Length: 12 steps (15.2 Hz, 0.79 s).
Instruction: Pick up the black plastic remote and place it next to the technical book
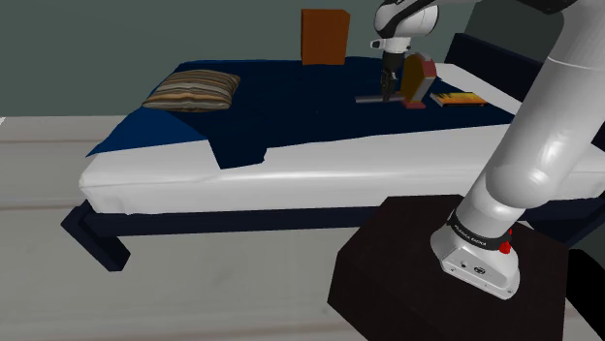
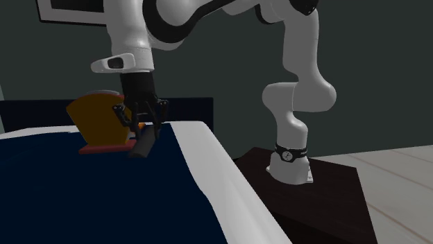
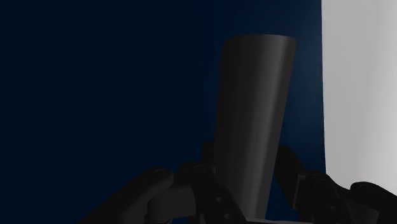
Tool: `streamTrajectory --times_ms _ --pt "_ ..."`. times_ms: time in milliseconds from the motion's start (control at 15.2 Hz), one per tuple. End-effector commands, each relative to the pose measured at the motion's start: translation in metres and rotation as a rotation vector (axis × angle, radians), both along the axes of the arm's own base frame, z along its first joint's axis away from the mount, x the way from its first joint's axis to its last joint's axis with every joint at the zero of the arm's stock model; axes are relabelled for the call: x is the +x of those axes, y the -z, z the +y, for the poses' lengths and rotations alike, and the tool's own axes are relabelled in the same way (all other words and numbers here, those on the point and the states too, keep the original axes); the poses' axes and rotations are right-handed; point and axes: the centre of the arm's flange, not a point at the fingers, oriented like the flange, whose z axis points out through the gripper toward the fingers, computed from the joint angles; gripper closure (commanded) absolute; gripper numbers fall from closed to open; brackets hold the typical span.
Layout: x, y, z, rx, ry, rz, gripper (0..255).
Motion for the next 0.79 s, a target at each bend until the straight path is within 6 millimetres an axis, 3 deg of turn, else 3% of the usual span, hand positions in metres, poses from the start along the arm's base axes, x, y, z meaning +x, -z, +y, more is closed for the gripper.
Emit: streamTrajectory --times_ms 0,726 --pt "-0.019 -0.002 -0.016 0.0 0.0 0.0 255" --pt "-0.13 -0.003 -0.109 0.0 0.0 0.0 255"
